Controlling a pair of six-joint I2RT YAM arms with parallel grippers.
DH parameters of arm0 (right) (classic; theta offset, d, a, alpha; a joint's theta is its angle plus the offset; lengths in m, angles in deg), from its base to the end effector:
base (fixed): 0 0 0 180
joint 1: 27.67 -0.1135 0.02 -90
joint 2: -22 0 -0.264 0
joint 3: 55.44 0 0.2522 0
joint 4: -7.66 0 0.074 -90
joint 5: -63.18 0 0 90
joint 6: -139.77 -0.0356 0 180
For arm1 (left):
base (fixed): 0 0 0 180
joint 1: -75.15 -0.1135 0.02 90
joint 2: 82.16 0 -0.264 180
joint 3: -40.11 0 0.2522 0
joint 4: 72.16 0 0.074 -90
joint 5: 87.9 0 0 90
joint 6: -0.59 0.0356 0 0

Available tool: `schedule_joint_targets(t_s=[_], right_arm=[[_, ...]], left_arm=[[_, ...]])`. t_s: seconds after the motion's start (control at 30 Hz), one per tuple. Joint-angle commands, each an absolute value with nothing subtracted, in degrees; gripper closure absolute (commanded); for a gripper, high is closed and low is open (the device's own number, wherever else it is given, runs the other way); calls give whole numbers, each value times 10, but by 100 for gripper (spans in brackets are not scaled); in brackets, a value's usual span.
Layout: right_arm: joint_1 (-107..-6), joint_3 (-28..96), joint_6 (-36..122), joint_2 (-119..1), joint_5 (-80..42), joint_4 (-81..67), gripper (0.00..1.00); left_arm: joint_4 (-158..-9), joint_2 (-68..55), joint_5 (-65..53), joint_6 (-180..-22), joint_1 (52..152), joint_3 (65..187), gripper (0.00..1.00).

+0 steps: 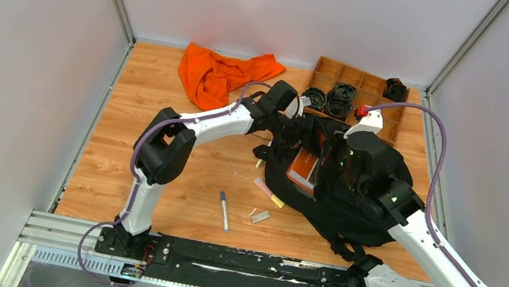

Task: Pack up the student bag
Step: Place the book in the student bag, then zip the student bag at the center of the board.

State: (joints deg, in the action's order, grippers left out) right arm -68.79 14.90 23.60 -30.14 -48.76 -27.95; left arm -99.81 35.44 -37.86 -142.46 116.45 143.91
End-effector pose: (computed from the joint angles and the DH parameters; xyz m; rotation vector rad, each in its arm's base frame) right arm 0.1592 0.1213 0.3687 0.0205 1.8768 0.4563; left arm 0.3329 -0.3229 0.2203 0.1600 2.6648 -1.5225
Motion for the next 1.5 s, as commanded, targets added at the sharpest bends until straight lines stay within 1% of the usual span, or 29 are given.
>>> schedule_joint_targets(t_s=[0.0, 0.13, 0.23, 0.33, 0.53, 0.67, 0.8, 0.9, 1.2, 1.33, 1.47], right_arm=[[-690, 154, 225, -301, -497, -263, 100], [-689, 157, 224, -307, -516, -277, 100], [-689, 157, 230, -306, -528, -283, 100], [-689, 156, 233, -303, -536, -283, 100], [-689, 153, 233, -303, -523, -283, 100], [-689, 151, 234, -308, -502, -284, 100], [-689, 169, 249, -337, -420, -281, 100], [-692, 182, 244, -379, -358, -275, 100], [-698, 191, 206, -459, -280, -229, 100], [-698, 204, 211, -484, -288, -231, 100], [-699, 218, 210, -488, -251, -233, 96]], left_arm=[[-1147, 340, -320, -1302, 1165, 1516, 16], [-1208, 312, -303, -1229, 1166, 1530, 5], [-1254, 282, -281, -1178, 1165, 1522, 2], [-1276, 247, -264, -1154, 1165, 1496, 2], [-1276, 161, -231, -1144, 1164, 1440, 11], [-1277, 105, -209, -1138, 1157, 1411, 14], [-1278, 41, -98, -1165, 1136, 1363, 16], [-1268, -2, -63, -1174, 1131, 1314, 14], [-1228, -124, -37, -1191, 1126, 1184, 13], [-1234, -144, -25, -1193, 1124, 1156, 13], [-1222, -149, -14, -1180, 1124, 1116, 13]])
